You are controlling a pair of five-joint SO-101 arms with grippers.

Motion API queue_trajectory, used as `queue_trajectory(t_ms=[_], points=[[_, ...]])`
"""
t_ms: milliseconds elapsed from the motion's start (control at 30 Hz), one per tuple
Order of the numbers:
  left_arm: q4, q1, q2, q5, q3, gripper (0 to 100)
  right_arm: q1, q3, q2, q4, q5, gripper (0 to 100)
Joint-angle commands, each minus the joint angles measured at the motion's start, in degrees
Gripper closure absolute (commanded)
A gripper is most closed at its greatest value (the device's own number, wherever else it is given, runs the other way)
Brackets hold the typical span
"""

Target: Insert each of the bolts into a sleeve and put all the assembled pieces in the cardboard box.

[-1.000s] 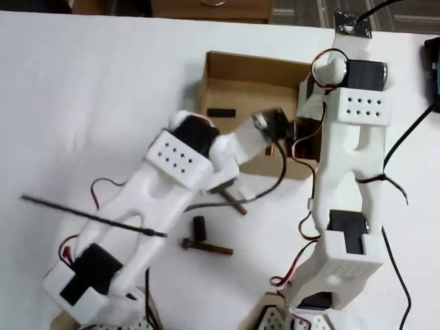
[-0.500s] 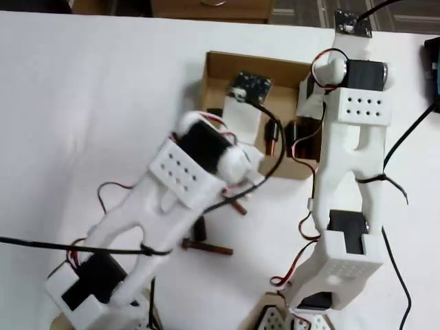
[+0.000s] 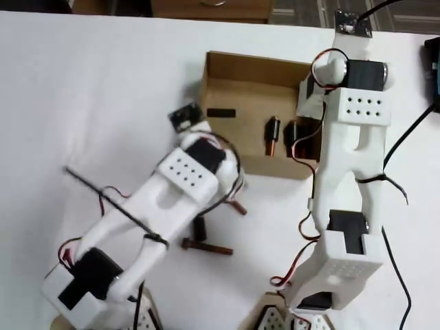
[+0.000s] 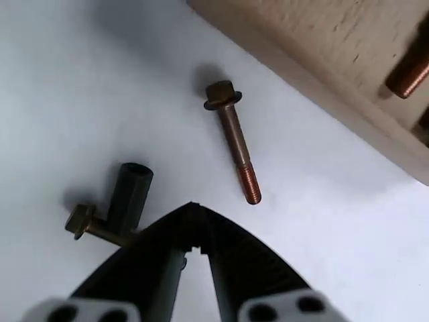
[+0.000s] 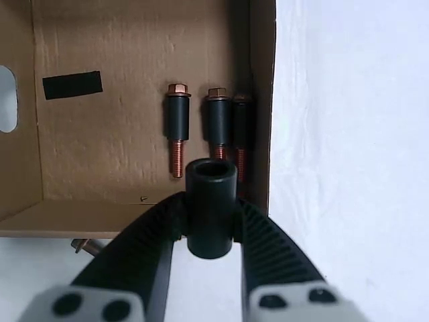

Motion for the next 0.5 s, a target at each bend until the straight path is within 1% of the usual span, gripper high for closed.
queue_trajectory(t_ms=[0, 167, 300, 467], points=[[-6.15, -0.44, -2.29, 0.62, 3.47, 98, 0.13, -0.62, -3.38, -0.57, 0.44, 97.8], [-8.88, -0.44, -2.29, 0.35, 5.23, 98, -0.04, -0.62, -3.38, -0.75, 0.44, 97.8], [-10.73, -0.53, -2.29, -3.16, 5.05, 98, -0.04, -0.35, -3.38, -2.68, 0.44, 97.8], [-11.60, -0.53, -1.67, -0.70, 5.23, 98, -0.04, -0.26, -3.38, -3.91, 0.44, 97.8]])
